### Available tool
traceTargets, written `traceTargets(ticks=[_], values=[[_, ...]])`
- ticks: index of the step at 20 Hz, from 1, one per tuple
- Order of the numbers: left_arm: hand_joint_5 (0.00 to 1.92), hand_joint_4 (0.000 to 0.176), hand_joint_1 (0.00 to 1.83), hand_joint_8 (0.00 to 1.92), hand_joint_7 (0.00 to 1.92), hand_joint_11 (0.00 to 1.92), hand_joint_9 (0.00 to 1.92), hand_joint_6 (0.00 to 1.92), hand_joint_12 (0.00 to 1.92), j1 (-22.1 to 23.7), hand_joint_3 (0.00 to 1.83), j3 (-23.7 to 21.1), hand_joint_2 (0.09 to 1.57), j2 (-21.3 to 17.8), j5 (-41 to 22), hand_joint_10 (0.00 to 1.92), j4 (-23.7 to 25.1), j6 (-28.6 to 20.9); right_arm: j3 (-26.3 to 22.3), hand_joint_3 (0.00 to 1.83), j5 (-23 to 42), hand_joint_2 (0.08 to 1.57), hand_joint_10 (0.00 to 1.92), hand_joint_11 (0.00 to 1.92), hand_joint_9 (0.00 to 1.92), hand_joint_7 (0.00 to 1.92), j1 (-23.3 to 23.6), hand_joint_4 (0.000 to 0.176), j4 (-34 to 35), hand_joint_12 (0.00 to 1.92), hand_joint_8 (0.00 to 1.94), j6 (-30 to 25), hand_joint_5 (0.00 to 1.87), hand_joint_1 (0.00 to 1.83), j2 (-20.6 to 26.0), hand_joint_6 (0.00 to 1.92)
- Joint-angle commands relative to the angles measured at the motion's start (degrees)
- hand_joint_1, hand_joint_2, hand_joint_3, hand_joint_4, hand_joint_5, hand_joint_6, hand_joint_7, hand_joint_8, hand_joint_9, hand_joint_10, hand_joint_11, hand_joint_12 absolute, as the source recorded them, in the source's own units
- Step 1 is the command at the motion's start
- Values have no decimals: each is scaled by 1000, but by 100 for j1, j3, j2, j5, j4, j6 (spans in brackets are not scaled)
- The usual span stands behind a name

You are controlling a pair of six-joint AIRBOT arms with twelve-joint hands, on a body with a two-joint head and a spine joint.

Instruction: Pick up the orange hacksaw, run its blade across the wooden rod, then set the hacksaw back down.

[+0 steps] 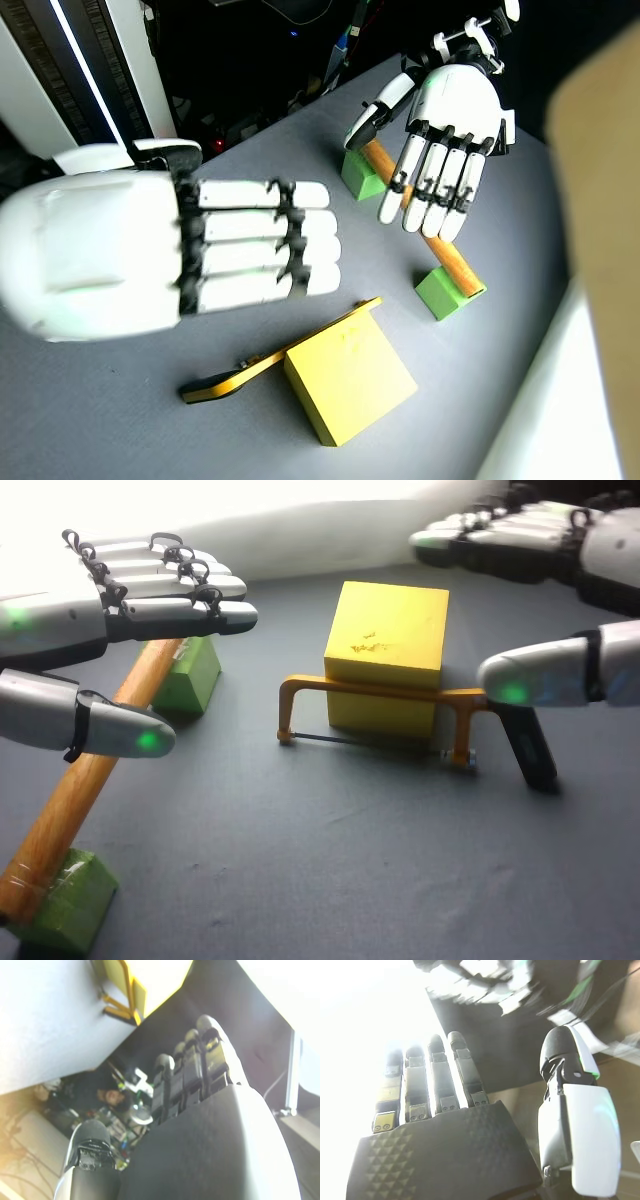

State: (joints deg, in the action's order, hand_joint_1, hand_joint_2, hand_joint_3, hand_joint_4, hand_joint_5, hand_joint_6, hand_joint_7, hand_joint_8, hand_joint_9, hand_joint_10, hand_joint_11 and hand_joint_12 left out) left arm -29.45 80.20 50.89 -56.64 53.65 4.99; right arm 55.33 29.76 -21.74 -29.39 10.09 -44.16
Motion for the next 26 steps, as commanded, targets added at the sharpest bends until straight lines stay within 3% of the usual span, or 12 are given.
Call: traceTargets(ticks=[1, 2, 4, 5, 7, 9, 11, 13, 15, 19, 23, 26], values=[[142, 8, 0, 3, 66, 0, 50, 7, 252, 66, 0, 26, 1199, -68, -468, 4, -388, 5, 2, 0, 582, 1098, 6, 0, 81, 107, 8, 0, 267, 296, 4, -134, 113, 132, 111, 3], [144, 0, 0, 1, 72, 0, 52, 1, 238, 94, 0, 50, 1199, -78, -470, 2, -315, 4, 21, 0, 667, 1092, 1, 0, 80, 101, -154, 0, 395, 299, 1, -145, 104, 150, 238, 0], [129, 0, 0, 0, 66, 0, 47, 0, 235, 101, 2, 156, 1202, -75, -541, 0, -108, -2, 101, 0, 890, 1087, 2, 0, 83, 102, -467, 0, 672, 293, 1, -145, 96, 178, 404, 0], [141, 0, 37, 0, 106, 0, 83, 0, 325, 107, 1, 187, 1204, -71, -541, 2, -51, -51, 155, 0, 1017, 1095, 0, 0, 83, 102, -575, 0, 698, 327, 0, -191, 95, 210, 483, 1], [107, 0, 6, 0, 79, 0, 70, 0, 347, 153, 4, 185, 1212, -114, -550, 0, 74, -98, 301, 3, 1450, 1110, 0, 0, 65, 80, -1042, 0, 697, 280, 0, -689, 66, 256, 652, 0], [110, 17, 0, 1, 72, 0, 84, 1, 354, 52, 0, 155, 1199, -217, -666, 3, 104, -128, 410, 2, 1909, 1117, 0, 0, 67, 72, -1473, 0, 588, 316, 0, -1121, 51, 368, 769, 0], [105, 18, 0, 2, 86, 0, 89, 2, 296, 21, 1, 144, 1207, -313, -659, 1, 317, -132, 533, 0, 2055, 1118, 0, 0, 66, 68, -1609, 0, -166, 352, 0, -2044, 51, 484, 888, 1], [125, 18, 35, 3, 101, 0, 116, 5, 369, 41, 1, 113, 1212, -394, -748, 5, 562, -132, 711, 0, 2191, 1121, 0, 0, 46, 45, -1619, 0, -1022, 280, 0, -2837, 39, 610, 963, 1], [106, 18, 24, 2, 63, 0, 84, 1, 307, 77, 3, 28, 1222, -546, -761, 1, 728, -169, 999, 0, 2486, 1113, 0, 0, 42, 41, -1627, 0, -1716, 263, 0, -3392, 43, 683, 974, 2], [154, 20, 124, 7, 124, 0, 126, 9, 485, 107, 0, -100, 1206, -788, -855, 7, 1008, -289, 1868, 0, 3433, 1099, 0, 0, 13, 5, -1862, 0, -2489, 231, 0, -4114, 19, 867, 767, 0], [95, 12, 76, 0, 40, 0, 59, 0, 340, 206, 1, -152, 1231, -973, -848, 0, 1306, -291, 2793, 0, 4014, 1099, 5, 0, 43, 35, -2173, 0, -2700, 361, 2, -5056, 48, 1012, 352, 3], [115, 3, 71, 6, 76, 0, 71, 3, 297, 104, 1, -210, 1230, -1093, -847, 2, 1402, -291, 3202, 0, 4041, 1093, 8, 0, 63, 40, -2347, 0, -2571, 408, 4, -5115, 70, 1061, 62, 7]])
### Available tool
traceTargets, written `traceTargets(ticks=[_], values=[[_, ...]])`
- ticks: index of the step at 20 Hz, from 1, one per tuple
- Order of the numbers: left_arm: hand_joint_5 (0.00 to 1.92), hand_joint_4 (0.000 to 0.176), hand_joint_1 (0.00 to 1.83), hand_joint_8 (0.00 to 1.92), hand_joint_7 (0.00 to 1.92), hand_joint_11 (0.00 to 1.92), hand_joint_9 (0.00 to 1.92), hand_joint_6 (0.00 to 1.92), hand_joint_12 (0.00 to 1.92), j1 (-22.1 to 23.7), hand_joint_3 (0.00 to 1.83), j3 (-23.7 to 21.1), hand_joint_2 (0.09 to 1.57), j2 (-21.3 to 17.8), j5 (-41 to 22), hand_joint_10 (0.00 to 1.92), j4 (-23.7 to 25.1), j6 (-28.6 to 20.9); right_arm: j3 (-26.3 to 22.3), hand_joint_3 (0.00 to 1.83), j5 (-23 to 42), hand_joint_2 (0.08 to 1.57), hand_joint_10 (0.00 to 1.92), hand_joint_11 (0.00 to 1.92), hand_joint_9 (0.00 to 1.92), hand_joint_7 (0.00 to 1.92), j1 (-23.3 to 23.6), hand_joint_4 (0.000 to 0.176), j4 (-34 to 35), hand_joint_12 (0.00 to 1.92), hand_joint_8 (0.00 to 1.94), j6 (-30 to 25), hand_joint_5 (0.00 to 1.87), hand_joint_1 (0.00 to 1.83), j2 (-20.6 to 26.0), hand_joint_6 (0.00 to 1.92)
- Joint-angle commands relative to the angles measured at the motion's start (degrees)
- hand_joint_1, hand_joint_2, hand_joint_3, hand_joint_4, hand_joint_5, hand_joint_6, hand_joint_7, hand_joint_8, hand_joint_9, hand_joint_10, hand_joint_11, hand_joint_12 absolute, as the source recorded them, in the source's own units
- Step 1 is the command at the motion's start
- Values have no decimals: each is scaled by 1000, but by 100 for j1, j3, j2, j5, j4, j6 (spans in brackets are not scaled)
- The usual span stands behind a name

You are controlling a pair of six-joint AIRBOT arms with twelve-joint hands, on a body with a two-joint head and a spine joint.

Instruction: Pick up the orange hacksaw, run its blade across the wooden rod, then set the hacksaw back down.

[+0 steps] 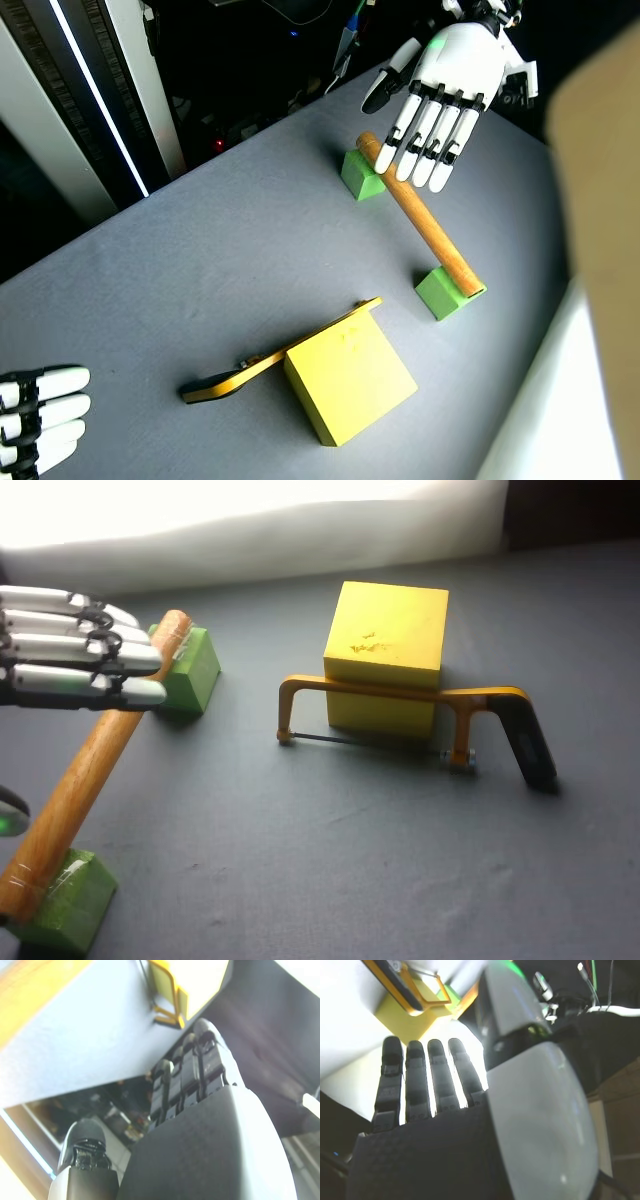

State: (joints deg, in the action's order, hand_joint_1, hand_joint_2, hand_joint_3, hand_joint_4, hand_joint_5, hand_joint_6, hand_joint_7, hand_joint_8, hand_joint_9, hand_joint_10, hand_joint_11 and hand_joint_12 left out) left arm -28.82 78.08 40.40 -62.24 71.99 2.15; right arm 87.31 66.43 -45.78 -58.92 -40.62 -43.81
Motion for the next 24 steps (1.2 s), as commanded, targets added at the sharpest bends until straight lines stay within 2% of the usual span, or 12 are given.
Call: traceTargets(ticks=[1, 4, 5, 7, 10, 12, 13, 15, 20, 22, 24], values=[[88, 0, 46, 2, 47, 0, 39, 1, 228, 15, 3, 0, 1242, -61, -288, 0, -369, -7, 45, 0, 246, 1096, 10, 0, 72, 50, 17, 0, 415, 410, 6, -189, 78, 1046, -15, 9], [135, 0, 14, 5, 99, 0, 98, 3, 415, -181, 0, 50, 1220, -125, -399, 7, -70, -146, 222, 0, -128, 1081, 9, 0, 86, 58, -51, 0, 467, 454, 4, -859, 87, 1049, -214, 6], [134, 0, 12, 3, 101, 0, 98, 1, 403, -216, 0, 98, 1222, -131, -485, 4, 68, -149, 248, 1, -216, 1095, 4, 0, 82, 51, -42, 0, 481, 440, 1, -934, 76, 1021, -255, 1], [81, 0, 0, 2, 54, 0, 61, 1, 258, -294, 2, 175, 1237, -130, -535, 0, 163, -149, 251, 0, -426, 1091, 4, 0, 85, 64, -92, 0, 714, 406, 4, -1048, 86, 1027, -312, 4], [117, 0, 0, 4, 91, 0, 98, 4, 325, -368, 0, 271, 1227, -132, -542, 6, 220, -149, 99, 3, -940, 1106, 1, 0, 71, 39, 1, 0, 1176, 368, 0, -1261, 60, 1010, -347, 1], [105, 0, 0, 1, 95, 0, 102, 2, 326, -488, 0, 135, 1225, -271, -354, 3, 226, -149, 22, 4, -1378, 1113, 1, 0, 68, 34, 220, 0, 1232, 353, 1, -1512, 54, 991, -520, 0], [92, 0, 0, 2, 82, 0, 88, 2, 280, -480, 0, 38, 1226, -335, -191, 3, 225, -149, 14, 1, -1458, 1107, 2, 0, 72, 37, 201, 0, 1312, 375, 1, -1526, 65, 1006, -595, 3], [105, 0, 16, 4, 100, 0, 110, 3, 364, -444, 0, -167, 1223, -487, 117, 5, 213, -150, 13, 2, -1610, 1113, 4, 0, 81, 42, 142, 0, 1498, 404, 2, -1538, 71, 999, -707, 3], [107, 0, 29, 0, 104, 0, 107, 0, 324, -295, 1, -694, 1224, -930, 1011, 0, 204, -237, 15, 11, -2010, 1159, 2, 0, 78, 19, 174, 0, 1706, 445, 1, -1519, 41, 900, -1030, 1], [135, 0, 34, 7, 129, 0, 126, 7, 331, -273, 0, -815, 1222, -1064, 1190, 5, 312, -410, 22, 12, -2037, 1178, 1, 0, 68, 12, 156, 0, 1760, 394, 0, -1480, 29, 868, -1186, 1], [132, 0, 15, 1, 121, 0, 137, 1, 450, -285, 0, -906, 1221, -1211, 1242, 3, 540, -526, 37, 0, -2100, 1152, 4, 0, 86, 29, 175, 0, 1967, 440, 3, -1404, 50, 895, -1412, 3]])
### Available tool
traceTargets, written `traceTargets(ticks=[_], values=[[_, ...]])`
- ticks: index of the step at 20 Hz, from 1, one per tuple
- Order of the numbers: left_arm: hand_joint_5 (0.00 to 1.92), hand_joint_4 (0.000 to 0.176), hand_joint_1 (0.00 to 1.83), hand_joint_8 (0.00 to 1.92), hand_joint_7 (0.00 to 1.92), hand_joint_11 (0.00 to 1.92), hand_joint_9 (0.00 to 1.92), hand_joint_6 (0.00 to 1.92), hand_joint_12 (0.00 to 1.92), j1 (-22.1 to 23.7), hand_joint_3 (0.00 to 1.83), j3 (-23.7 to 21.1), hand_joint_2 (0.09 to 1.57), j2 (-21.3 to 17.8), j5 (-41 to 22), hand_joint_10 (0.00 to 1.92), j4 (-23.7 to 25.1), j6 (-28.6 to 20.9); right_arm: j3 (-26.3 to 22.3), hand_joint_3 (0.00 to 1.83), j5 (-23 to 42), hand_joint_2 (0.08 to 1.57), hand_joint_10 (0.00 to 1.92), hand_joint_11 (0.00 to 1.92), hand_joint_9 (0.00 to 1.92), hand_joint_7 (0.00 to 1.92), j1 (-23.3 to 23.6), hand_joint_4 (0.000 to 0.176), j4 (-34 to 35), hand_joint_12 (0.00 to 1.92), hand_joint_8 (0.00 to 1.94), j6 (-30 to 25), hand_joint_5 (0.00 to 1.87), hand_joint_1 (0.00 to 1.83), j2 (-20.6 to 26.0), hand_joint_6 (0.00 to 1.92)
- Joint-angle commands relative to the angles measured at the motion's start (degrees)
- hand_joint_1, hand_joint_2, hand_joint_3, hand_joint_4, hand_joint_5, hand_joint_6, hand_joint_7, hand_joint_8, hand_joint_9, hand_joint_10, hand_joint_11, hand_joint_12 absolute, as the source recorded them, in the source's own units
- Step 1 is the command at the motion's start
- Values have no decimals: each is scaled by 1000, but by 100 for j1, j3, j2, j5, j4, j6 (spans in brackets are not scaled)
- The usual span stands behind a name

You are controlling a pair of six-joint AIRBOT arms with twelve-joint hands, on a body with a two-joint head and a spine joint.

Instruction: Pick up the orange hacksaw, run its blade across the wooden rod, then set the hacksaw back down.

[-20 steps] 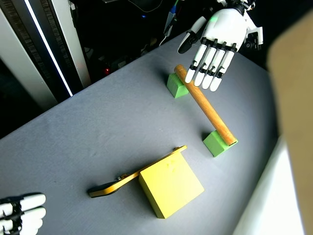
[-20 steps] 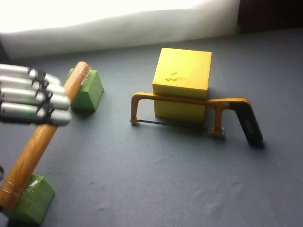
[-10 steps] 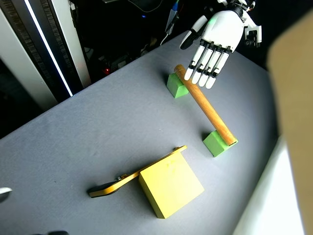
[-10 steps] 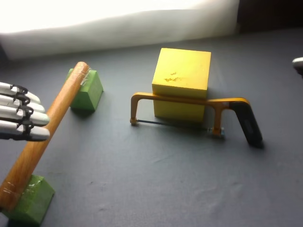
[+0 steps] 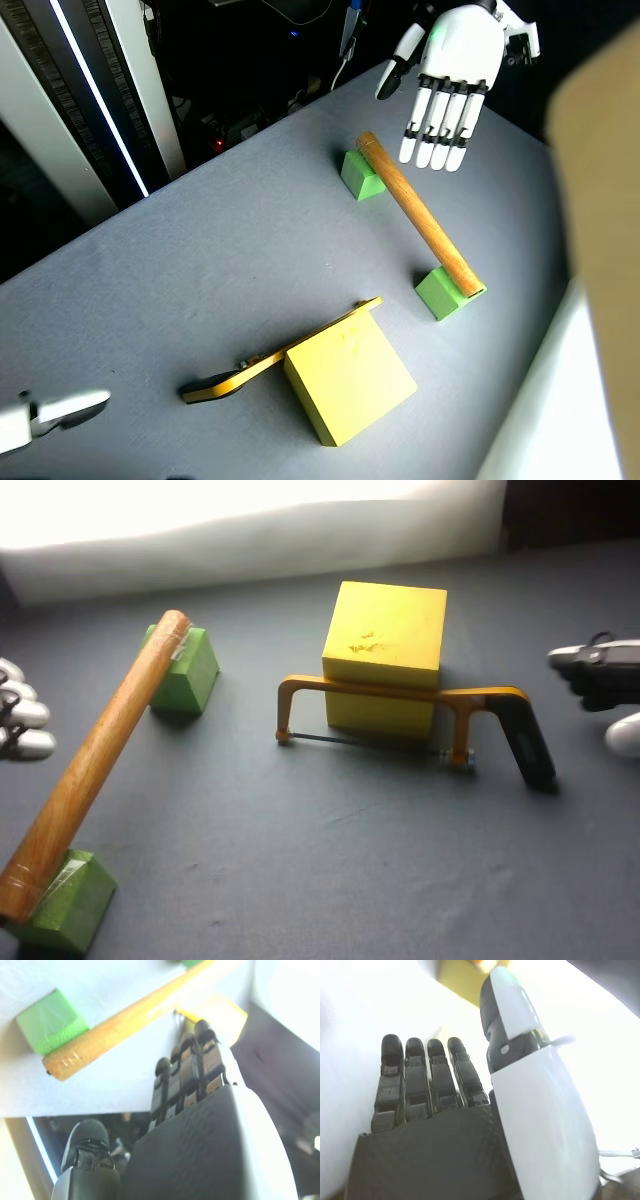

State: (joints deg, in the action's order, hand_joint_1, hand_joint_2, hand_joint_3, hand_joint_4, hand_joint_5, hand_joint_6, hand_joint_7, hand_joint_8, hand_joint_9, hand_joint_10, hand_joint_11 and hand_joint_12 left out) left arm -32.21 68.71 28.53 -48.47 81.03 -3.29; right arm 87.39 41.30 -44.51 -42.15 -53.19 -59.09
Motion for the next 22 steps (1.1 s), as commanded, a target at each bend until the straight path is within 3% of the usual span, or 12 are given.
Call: traceTargets(ticks=[1, 3, 7, 10, 13, 22], values=[[151, 0, 28, 3, 129, 0, 147, 4, 456, 13, 0, -28, 1212, -107, -54, 3, -334, -54, 53, 3, 333, 1172, 1, 0, 89, 40, 89, 0, 534, 418, 1, 112, 66, 875, -7, 3], [125, 0, 24, 5, 108, 0, 127, 2, 391, -17, 1, -180, 1219, -258, 181, 4, -335, -162, 252, 0, 323, 1157, 0, 0, 84, 38, 171, 0, 596, 379, 0, 219, 65, 916, -212, 1], [143, 0, 38, 4, 121, 0, 135, 5, 465, 118, 0, -478, 1212, -488, 383, 3, -349, -312, 490, 0, 304, 1140, 0, 0, 61, 18, 278, 0, 595, 274, 0, 262, 41, 896, -504, 0], [77, 0, 0, 1, 73, 0, 102, 0, 362, 197, 2, -441, 1226, -515, -20, 0, -183, -320, 490, 3, 261, 1152, 2, 0, 63, 30, 374, 0, 595, 269, 2, 262, 48, 835, -652, 1], [150, 0, 0, 10, 140, 0, 151, 12, 460, 175, 0, -320, 1223, -461, -605, 9, 255, -530, 489, 2, 261, 1152, 1, 0, 50, 20, 474, 0, 595, 282, 0, 260, 36, 779, -742, 0], [144, 0, 24, 2, 147, 0, 156, 1, 516, 126, 2, -393, 1222, -197, -869, 2, 476, -545, 318, 0, 282, 1160, 5, 0, 52, 21, 521, 0, 593, 325, 2, 246, 22, 762, -945, 1]])
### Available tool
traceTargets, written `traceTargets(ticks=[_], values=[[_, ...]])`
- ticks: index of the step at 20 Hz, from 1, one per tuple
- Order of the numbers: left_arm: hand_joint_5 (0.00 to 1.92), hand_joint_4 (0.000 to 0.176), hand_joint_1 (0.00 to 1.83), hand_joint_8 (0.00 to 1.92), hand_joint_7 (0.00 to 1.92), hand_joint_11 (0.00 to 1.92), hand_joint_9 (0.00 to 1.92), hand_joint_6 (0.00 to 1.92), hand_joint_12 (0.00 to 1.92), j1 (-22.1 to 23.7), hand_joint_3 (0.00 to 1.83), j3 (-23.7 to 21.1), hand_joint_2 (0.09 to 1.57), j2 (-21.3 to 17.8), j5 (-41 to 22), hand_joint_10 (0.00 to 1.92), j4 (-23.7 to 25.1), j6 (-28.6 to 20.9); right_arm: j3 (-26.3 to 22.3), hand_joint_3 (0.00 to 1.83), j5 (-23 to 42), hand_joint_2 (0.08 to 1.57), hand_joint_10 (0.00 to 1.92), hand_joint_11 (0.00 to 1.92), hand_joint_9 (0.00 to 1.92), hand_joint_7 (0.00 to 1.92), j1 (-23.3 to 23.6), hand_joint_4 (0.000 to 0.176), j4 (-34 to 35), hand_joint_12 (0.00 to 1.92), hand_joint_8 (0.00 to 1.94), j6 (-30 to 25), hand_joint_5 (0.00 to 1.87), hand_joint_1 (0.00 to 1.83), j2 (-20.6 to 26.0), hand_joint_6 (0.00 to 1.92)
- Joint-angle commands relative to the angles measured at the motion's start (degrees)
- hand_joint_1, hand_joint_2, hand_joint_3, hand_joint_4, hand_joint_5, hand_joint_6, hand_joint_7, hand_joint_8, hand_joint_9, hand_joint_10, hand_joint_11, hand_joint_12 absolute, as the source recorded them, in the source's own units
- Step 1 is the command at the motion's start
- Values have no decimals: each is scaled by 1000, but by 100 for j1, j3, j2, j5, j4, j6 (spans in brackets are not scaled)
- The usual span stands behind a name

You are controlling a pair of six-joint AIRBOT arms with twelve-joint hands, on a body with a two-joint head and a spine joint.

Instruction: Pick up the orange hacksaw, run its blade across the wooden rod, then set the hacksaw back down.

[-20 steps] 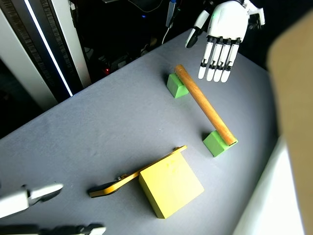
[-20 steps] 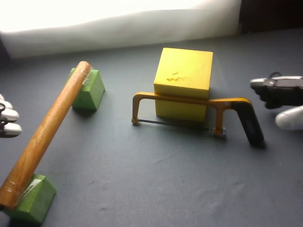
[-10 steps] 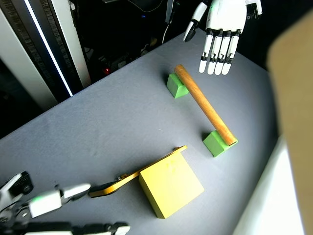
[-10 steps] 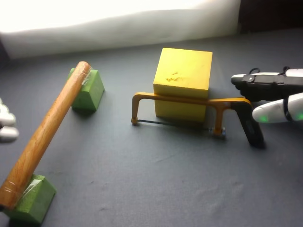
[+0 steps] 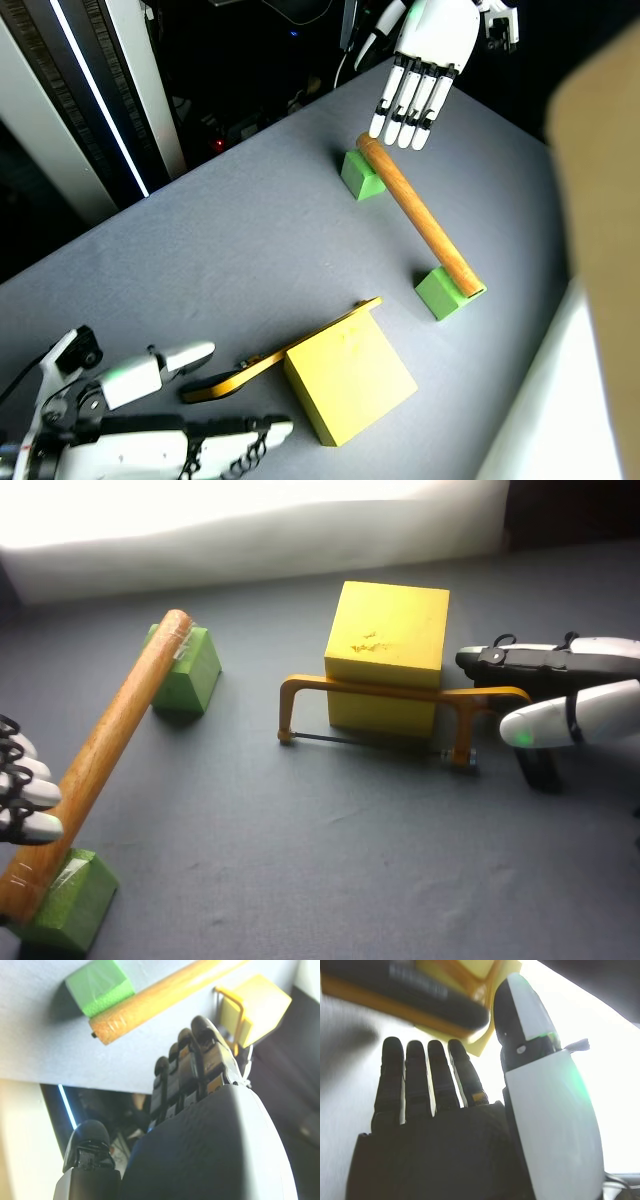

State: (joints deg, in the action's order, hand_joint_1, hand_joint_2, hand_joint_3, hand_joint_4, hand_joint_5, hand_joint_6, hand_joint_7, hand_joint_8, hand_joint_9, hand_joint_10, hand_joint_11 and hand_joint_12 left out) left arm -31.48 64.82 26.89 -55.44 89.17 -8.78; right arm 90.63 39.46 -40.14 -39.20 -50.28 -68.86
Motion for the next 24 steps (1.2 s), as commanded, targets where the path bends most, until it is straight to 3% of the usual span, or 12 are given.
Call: traceTargets(ticks=[1, 9, 13, 24], values=[[150, 0, 29, 2, 150, 0, 159, 3, 521, 33, 1, -16, 1221, 3, -171, 3, -333, 4, -13, 1, 429, 1166, 2, 0, 47, 14, 98, 0, 298, 292, 2, -26, 16, 760, -4, 1], [156, 0, 14, 4, 154, 0, 170, 2, 520, -127, 1, 47, 1226, 207, -86, 4, -207, 16, 29, 2, 167, 1181, 5, 0, 59, 23, 246, 0, 300, 360, 4, 206, 25, 725, -209, 5], [176, 0, 18, 0, 153, 0, 163, 3, 499, -239, 1, 53, 1231, 237, 146, 0, -197, 17, 169, 0, 158, 1170, 4, 0, 51, 33, 256, 0, 300, 289, 4, 404, 50, 762, -258, 7], [141, 0, 16, 1, 127, 0, 148, 1, 518, -459, 0, 119, 1231, 245, 220, 1, -197, 47, 316, 1, 178, 1191, 5, 0, 68, 36, 389, 0, 301, 363, 3, 410, 49, 758, -463, 4]])
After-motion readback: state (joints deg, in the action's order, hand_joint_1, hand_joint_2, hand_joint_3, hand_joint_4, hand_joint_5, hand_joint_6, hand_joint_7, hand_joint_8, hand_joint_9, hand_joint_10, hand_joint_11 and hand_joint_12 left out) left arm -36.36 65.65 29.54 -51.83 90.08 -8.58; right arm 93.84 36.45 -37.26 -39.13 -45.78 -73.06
